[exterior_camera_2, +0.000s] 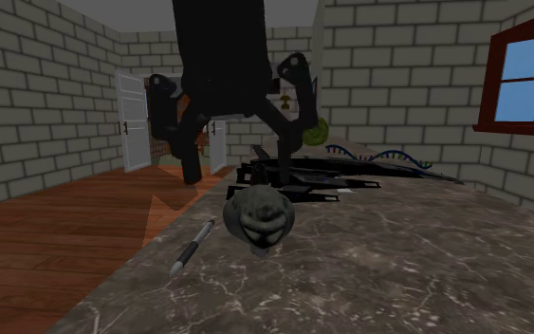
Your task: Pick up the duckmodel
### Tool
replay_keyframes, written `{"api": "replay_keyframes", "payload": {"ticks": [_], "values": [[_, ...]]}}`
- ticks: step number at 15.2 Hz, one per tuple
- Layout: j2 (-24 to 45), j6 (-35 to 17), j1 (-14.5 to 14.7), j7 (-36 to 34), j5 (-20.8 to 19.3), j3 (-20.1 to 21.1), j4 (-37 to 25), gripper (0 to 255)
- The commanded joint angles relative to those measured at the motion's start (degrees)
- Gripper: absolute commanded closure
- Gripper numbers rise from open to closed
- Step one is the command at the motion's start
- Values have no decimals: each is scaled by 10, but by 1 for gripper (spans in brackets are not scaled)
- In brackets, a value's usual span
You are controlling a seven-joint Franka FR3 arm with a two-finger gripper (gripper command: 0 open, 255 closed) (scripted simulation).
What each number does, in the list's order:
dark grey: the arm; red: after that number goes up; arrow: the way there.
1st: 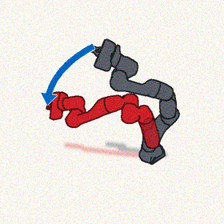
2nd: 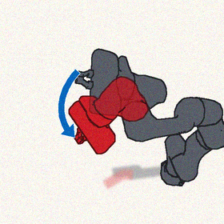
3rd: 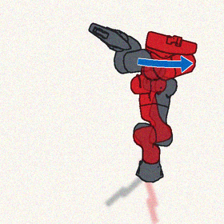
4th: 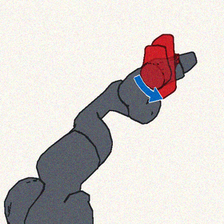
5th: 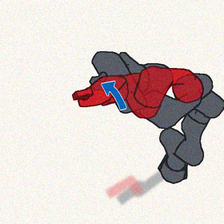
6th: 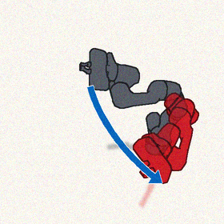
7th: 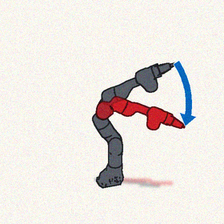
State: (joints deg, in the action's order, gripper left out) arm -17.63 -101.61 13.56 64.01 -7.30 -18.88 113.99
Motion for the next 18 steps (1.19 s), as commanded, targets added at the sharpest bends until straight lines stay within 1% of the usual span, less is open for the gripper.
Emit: {"api": "replay_keyframes", "payload": {"ticks": [1,8,10,11,18], "values": [[42,-7,17,86,6,-12,-34,0],[41,-61,14,84,4,-13,22,0],[41,-65,14,83,4,-14,26,0],[40,-67,14,84,3,-14,28,255],[40,-67,14,84,3,-14,28,255]]}}
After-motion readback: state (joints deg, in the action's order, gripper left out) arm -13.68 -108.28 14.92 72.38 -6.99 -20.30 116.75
